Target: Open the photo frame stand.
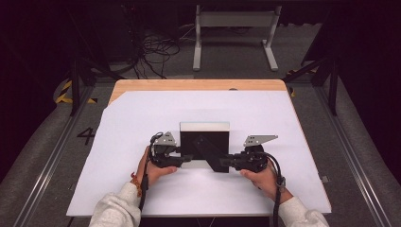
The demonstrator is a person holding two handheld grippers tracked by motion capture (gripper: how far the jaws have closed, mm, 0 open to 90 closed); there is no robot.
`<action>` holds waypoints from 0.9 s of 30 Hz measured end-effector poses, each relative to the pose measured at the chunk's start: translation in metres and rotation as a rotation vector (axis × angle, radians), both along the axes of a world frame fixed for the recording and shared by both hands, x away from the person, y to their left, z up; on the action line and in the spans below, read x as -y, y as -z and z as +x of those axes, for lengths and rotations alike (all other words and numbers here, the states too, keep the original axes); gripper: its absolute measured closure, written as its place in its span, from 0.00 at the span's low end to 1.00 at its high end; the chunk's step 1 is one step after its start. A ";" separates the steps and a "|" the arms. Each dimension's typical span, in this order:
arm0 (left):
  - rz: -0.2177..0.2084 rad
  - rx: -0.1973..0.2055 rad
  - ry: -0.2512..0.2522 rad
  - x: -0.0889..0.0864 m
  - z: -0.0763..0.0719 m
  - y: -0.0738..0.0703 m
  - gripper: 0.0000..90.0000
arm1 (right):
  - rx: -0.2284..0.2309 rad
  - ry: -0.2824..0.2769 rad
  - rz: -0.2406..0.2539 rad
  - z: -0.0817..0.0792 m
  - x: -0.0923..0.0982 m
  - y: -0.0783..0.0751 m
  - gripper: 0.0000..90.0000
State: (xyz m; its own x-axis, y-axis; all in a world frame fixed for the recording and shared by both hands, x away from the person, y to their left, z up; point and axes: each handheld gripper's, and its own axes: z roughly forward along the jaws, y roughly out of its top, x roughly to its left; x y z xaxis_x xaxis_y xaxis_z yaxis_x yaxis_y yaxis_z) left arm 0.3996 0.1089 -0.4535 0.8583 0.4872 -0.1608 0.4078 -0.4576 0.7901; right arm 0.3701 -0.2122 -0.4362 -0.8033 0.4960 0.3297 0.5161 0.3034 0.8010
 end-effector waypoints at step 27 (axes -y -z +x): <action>0.031 0.057 0.008 0.002 0.003 0.002 0.56 | 0.078 -0.008 -0.074 -0.006 -0.011 -0.005 0.88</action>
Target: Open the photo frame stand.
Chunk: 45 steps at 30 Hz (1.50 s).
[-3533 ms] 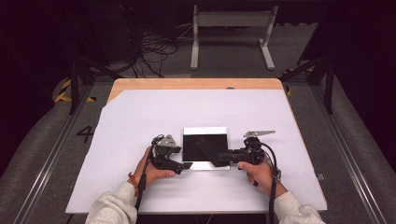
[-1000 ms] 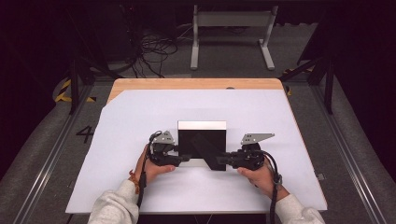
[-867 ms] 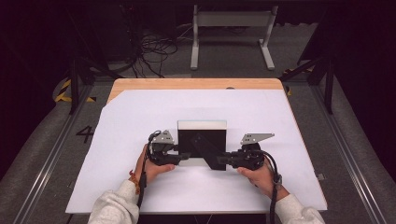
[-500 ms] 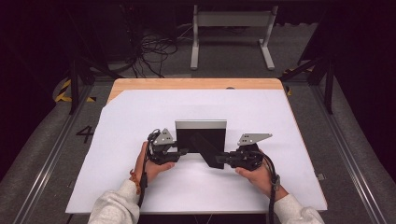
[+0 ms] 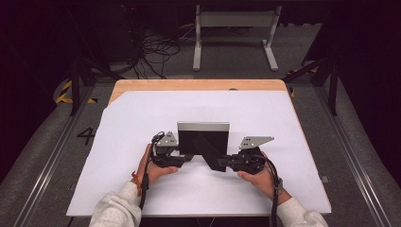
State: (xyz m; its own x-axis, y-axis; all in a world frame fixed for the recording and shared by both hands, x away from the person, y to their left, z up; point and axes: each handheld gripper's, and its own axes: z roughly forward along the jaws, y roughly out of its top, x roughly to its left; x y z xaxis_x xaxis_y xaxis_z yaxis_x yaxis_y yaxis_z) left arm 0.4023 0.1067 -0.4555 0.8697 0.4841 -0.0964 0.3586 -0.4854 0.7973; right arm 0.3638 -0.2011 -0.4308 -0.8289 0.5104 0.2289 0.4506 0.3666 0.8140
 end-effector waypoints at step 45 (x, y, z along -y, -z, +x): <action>-0.062 0.153 -0.052 -0.003 -0.002 -0.016 0.48 | 0.046 -0.004 -0.060 -0.007 -0.006 -0.001 0.91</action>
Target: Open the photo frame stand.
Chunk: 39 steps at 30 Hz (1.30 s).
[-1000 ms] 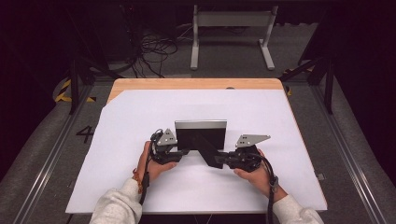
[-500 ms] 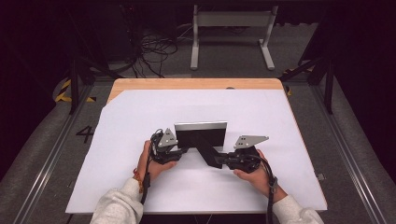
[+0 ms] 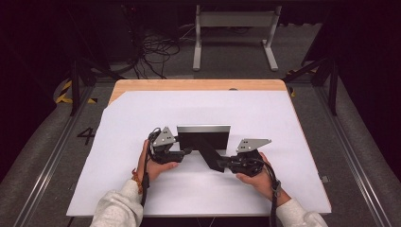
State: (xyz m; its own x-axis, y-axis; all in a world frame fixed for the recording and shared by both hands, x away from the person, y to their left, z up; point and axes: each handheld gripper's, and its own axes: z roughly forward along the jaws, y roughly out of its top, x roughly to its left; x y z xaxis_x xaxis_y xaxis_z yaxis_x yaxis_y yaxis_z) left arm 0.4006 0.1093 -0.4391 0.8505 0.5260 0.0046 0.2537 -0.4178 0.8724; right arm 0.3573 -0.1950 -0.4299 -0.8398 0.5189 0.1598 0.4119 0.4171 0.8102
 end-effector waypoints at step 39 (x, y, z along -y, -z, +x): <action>0.056 0.001 0.061 0.000 -0.007 0.008 0.69 | 0.002 -0.021 -0.032 -0.007 -0.007 0.001 0.96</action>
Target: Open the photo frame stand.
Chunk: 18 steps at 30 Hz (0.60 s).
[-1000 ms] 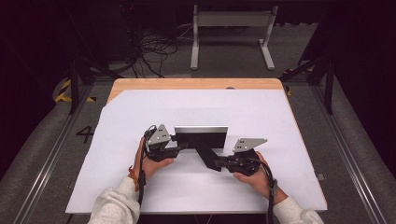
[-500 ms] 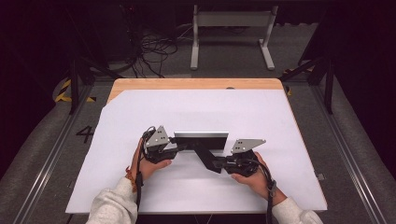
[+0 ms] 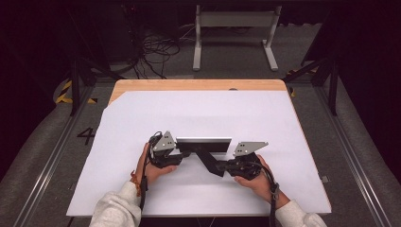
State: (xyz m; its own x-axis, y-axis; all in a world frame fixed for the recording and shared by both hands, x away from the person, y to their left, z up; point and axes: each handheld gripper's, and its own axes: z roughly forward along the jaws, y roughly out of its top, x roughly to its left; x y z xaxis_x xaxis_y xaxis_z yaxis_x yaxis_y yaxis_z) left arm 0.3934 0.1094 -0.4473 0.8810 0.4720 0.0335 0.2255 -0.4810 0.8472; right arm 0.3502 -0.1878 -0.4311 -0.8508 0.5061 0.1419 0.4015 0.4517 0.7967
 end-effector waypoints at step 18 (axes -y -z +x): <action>0.087 0.109 -0.067 0.014 -0.008 0.013 0.69 | 0.001 0.002 0.005 -0.001 0.002 -0.001 0.96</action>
